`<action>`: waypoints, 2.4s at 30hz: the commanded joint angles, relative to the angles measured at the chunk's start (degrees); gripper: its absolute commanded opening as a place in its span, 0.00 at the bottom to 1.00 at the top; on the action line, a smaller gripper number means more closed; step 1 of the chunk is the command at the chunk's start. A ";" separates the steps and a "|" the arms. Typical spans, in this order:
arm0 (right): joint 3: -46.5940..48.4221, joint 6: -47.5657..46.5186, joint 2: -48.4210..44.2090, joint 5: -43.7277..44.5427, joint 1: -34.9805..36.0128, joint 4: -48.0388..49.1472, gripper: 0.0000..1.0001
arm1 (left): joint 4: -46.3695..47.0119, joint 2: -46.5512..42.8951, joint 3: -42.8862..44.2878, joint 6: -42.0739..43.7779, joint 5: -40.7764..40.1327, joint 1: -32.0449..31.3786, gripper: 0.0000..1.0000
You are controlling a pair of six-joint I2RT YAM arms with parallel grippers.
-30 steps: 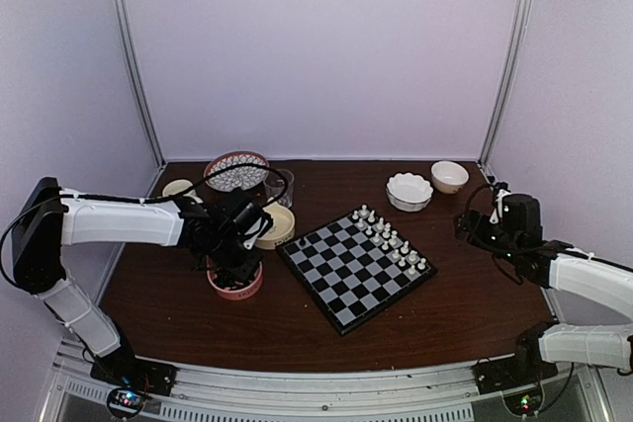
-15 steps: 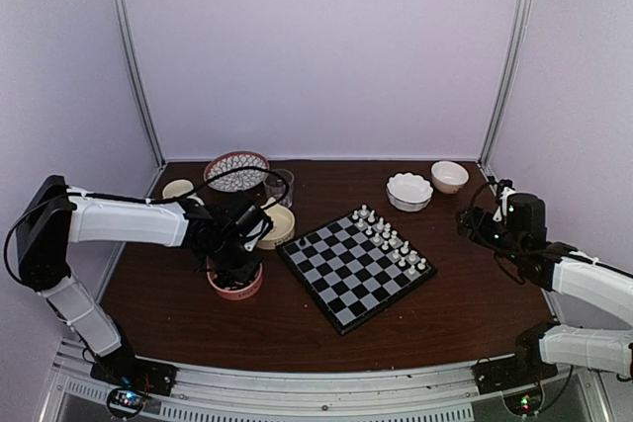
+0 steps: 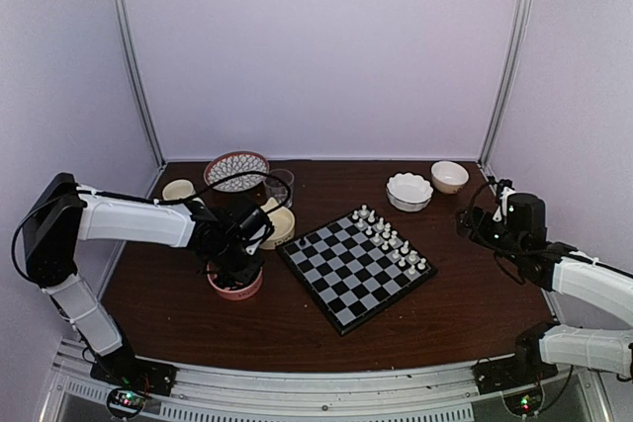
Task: Set up the chess pieces on the board
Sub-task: Pick up the pawn from the storage box, then place the pawn at g7.
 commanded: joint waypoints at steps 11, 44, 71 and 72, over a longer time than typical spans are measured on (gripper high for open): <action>1.03 0.79 -1.10 -0.56 -0.06 -0.38 0.94 | 0.33 1.06 1.78 0.73 0.60 0.38 0.03; 3.56 2.86 9.50 -4.74 0.27 6.03 0.90 | 1.56 19.21 30.84 -0.94 4.47 -3.23 0.01; 3.12 1.57 8.28 -3.89 0.28 5.39 0.90 | -0.42 26.45 35.05 0.14 2.35 -3.14 0.01; 3.18 1.50 8.29 -3.88 0.27 5.41 0.91 | -0.49 26.45 35.01 0.13 2.47 -3.14 0.01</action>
